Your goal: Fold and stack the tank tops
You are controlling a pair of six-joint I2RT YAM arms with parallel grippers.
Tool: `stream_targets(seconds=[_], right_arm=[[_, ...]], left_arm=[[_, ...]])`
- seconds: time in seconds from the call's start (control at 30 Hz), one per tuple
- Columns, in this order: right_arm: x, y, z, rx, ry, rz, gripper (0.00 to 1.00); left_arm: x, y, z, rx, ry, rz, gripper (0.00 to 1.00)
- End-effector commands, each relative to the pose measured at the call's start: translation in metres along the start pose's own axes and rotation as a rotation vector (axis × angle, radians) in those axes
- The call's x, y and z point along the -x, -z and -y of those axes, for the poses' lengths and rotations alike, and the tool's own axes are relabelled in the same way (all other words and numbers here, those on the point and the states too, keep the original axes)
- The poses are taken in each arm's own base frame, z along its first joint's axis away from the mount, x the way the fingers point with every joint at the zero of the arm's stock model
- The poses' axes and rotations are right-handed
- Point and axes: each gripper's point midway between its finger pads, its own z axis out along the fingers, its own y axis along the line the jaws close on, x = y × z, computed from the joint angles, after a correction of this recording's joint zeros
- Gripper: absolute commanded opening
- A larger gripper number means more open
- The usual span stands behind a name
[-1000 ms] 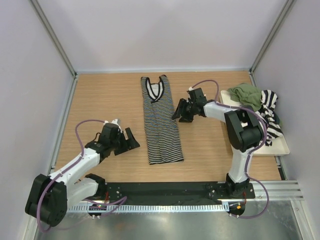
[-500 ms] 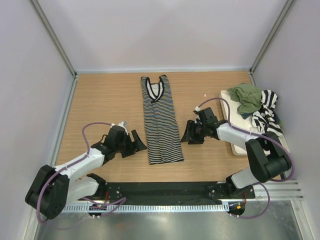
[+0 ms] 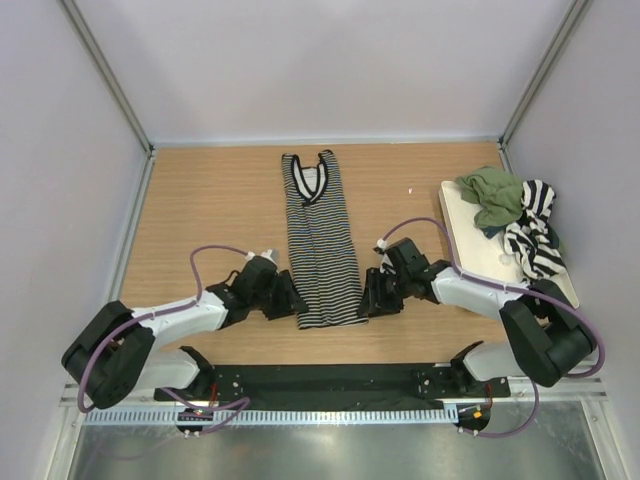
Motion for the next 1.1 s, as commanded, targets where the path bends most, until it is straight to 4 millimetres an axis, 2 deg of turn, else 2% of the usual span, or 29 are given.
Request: stream_targets(seconds=[0.0, 0.17, 0.3, 0.37, 0.53, 0.7, 0.8, 0.83, 0.9, 0.93, 0.97, 1.0, 1.07], right_arm=[[-0.010, 0.002, -0.009, 0.037, -0.015, 0.002, 0.44], [-0.016, 0.000, -0.014, 0.060, -0.010, 0.006, 0.28], [-0.017, 0.001, -0.018, 0.070, 0.001, 0.006, 0.06], [-0.018, 0.002, -0.024, 0.081, 0.008, 0.010, 0.02], [-0.022, 0.005, -0.031, 0.095, 0.014, 0.016, 0.01], [-0.025, 0.010, -0.038, 0.108, 0.018, 0.026, 0.01], [-0.028, 0.010, -0.040, 0.109, 0.020, 0.024, 0.01], [-0.030, 0.010, -0.040, 0.108, 0.021, 0.022, 0.01], [-0.032, 0.009, -0.039, 0.103, 0.017, 0.024, 0.01], [-0.033, 0.009, -0.039, 0.105, 0.020, 0.023, 0.02], [-0.035, 0.008, -0.037, 0.100, 0.020, 0.018, 0.25], [-0.033, 0.009, -0.036, 0.094, 0.026, 0.029, 0.40], [-0.031, 0.010, -0.033, 0.073, 0.030, 0.046, 0.59]], left_arm=[[0.002, -0.004, 0.010, -0.009, 0.007, 0.015, 0.48], [-0.009, -0.005, 0.004, 0.002, 0.012, -0.007, 0.41], [-0.016, -0.003, -0.002, 0.006, 0.027, -0.018, 0.36], [-0.018, -0.001, -0.004, 0.001, 0.032, -0.020, 0.34], [-0.020, 0.007, -0.007, -0.004, 0.037, -0.011, 0.39], [-0.023, 0.012, -0.010, 0.005, 0.038, -0.019, 0.38], [-0.026, 0.013, -0.015, 0.022, 0.037, -0.024, 0.30], [-0.027, 0.014, -0.017, 0.029, 0.038, -0.025, 0.21], [-0.027, 0.016, -0.018, 0.025, 0.041, -0.019, 0.12], [-0.028, 0.017, -0.019, 0.026, 0.042, -0.017, 0.09], [-0.028, 0.018, -0.020, 0.027, 0.042, -0.016, 0.09], [-0.027, 0.020, -0.020, 0.024, 0.042, -0.009, 0.09], [-0.028, 0.021, -0.023, 0.037, 0.042, -0.010, 0.08]])
